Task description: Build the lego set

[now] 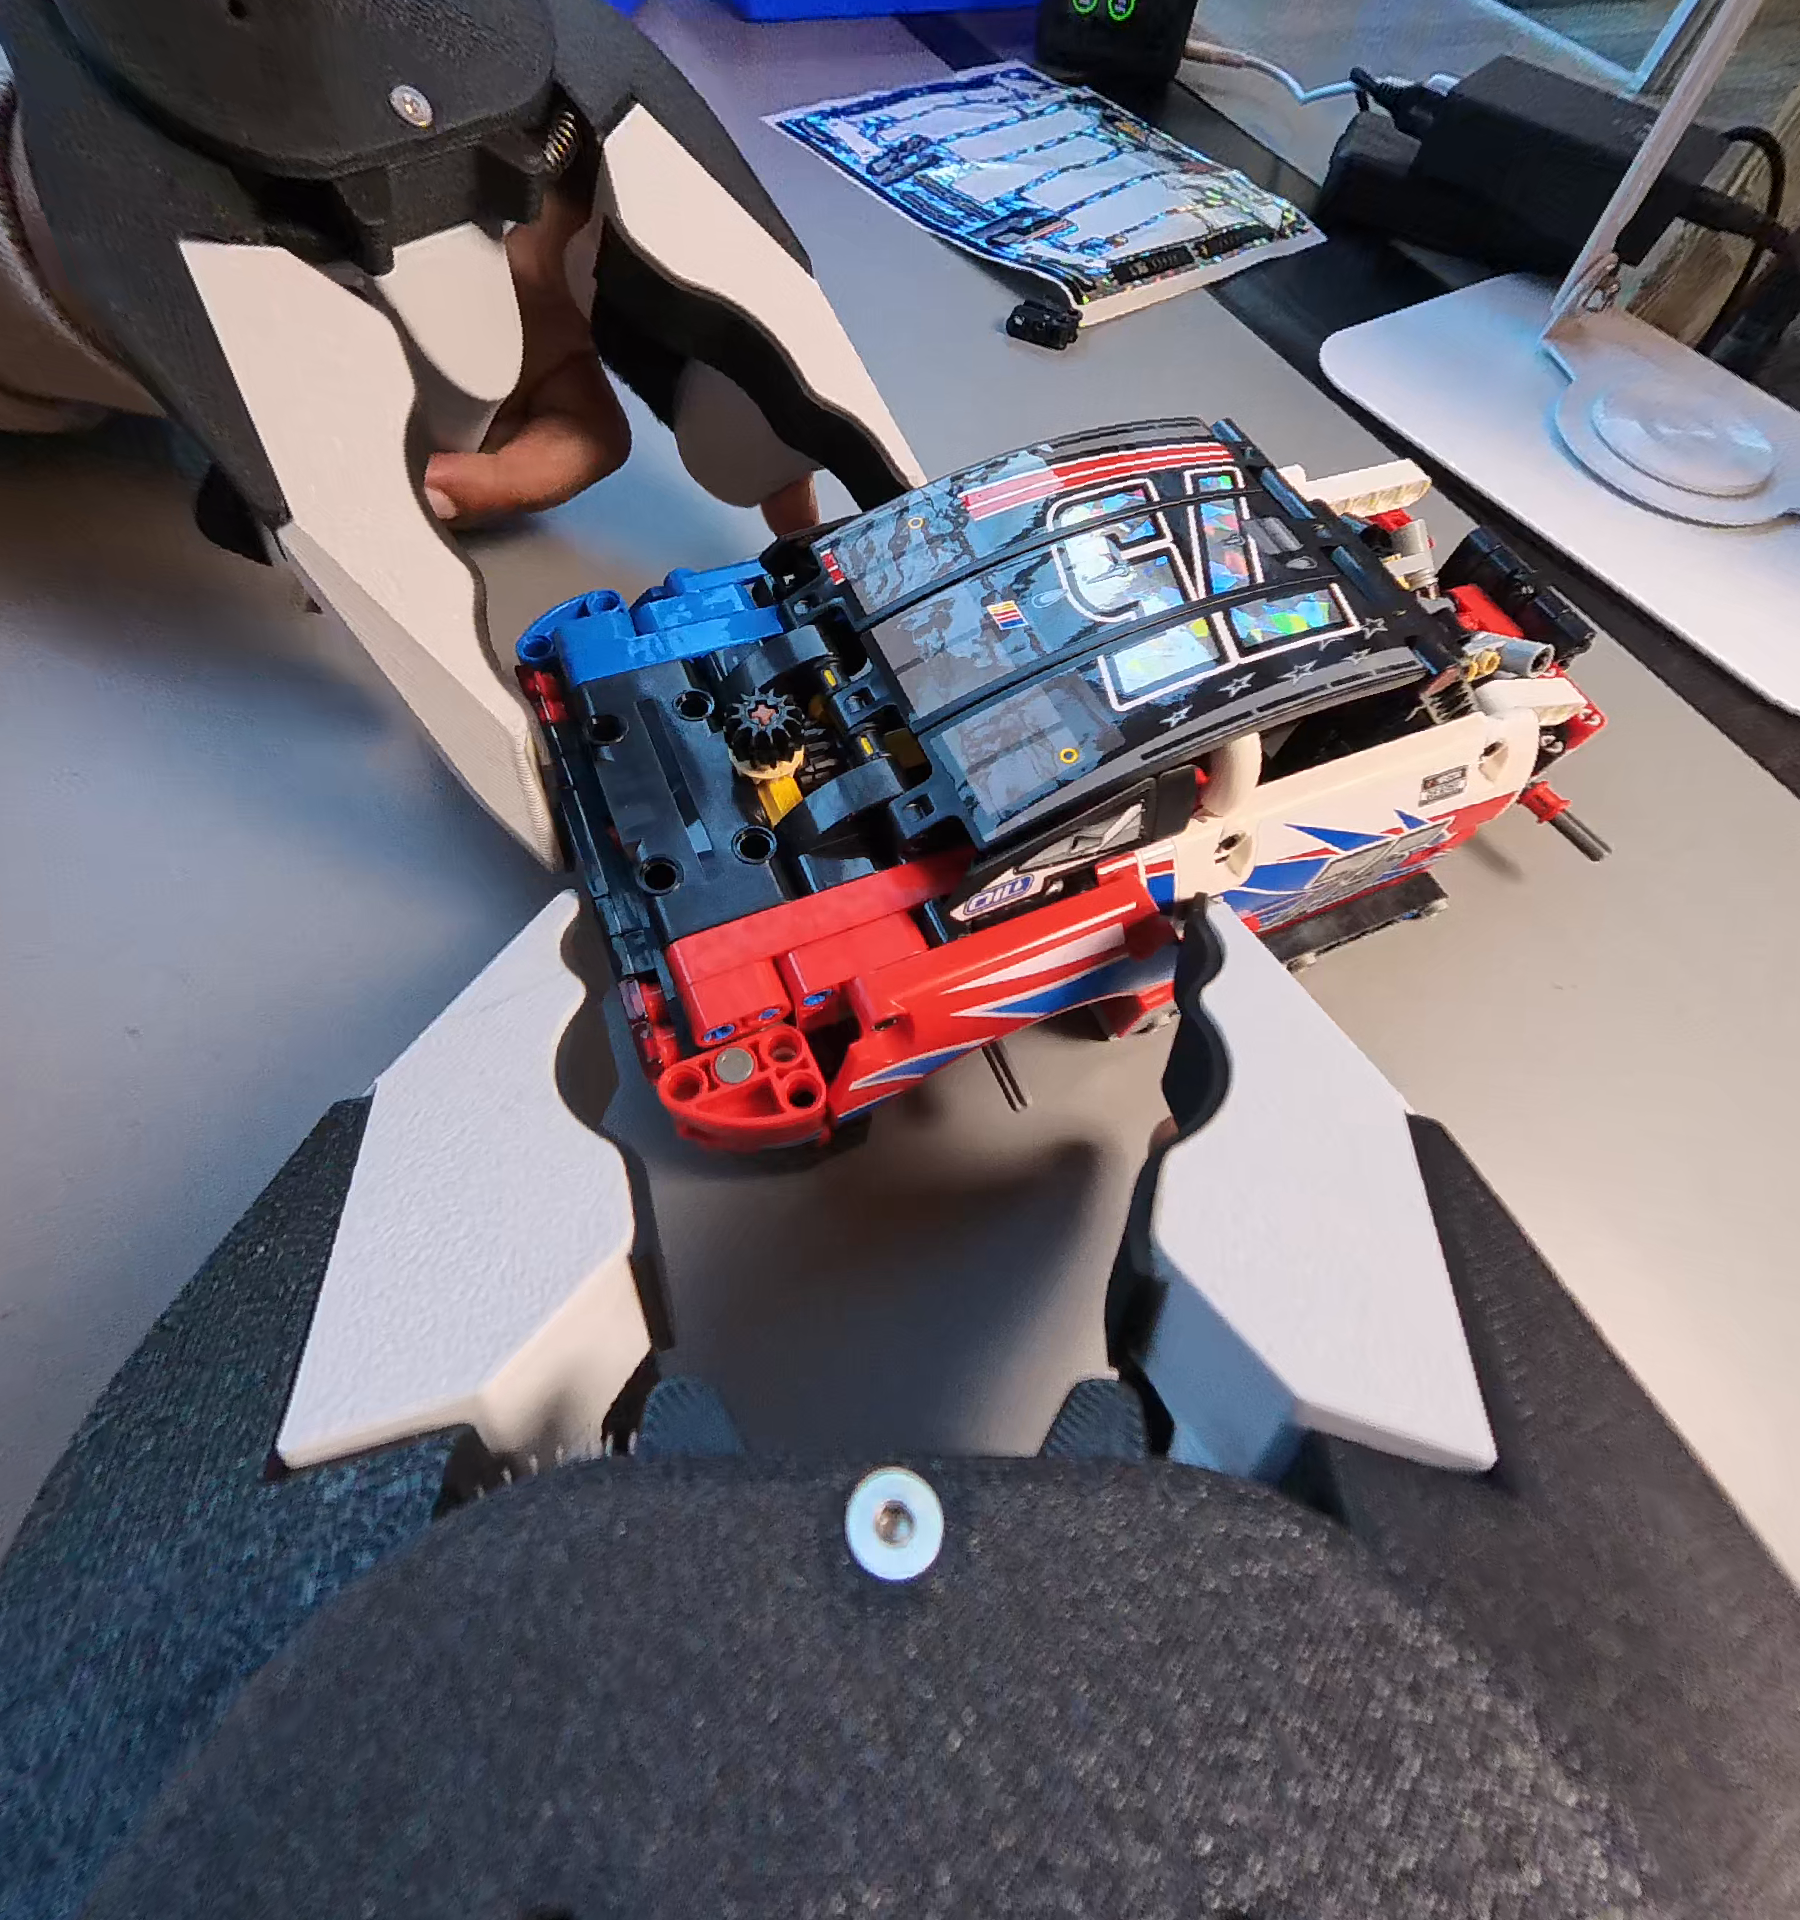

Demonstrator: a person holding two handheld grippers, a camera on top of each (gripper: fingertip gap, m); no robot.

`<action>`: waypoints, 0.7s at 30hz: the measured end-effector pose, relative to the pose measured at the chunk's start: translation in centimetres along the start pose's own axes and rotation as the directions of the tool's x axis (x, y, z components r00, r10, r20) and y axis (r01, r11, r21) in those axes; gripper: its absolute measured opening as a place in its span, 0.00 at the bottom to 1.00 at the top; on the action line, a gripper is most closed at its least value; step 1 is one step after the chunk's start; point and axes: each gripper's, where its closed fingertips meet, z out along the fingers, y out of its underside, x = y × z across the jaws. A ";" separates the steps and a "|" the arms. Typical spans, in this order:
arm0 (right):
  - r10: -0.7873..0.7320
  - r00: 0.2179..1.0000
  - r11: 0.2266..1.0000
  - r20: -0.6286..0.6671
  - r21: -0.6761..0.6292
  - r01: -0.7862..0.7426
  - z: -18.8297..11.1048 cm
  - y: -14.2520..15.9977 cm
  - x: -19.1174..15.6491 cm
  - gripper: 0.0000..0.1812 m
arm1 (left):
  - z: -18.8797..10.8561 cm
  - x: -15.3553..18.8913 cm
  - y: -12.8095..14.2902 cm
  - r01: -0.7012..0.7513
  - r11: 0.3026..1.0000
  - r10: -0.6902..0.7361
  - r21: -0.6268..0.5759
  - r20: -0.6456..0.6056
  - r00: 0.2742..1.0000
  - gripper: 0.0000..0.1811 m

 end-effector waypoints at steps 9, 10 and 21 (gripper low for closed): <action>0.006 1.000 1.000 -0.012 0.007 -0.006 0.0 -0.1 0.2 0.56 | 0.1 -0.2 0.0 0.022 1.000 -0.022 0.000 0.018 1.000 0.59; 0.007 1.000 1.000 -0.011 0.008 -0.006 0.0 -0.1 0.2 0.56 | 0.1 -0.2 0.0 0.021 1.000 -0.021 0.001 0.020 1.000 0.59; -0.034 0.999 0.999 0.021 -0.006 0.034 -0.3 0.1 -0.5 0.61 | -0.4 0.6 0.5 -0.025 0.999 0.025 -0.028 -0.021 0.999 0.66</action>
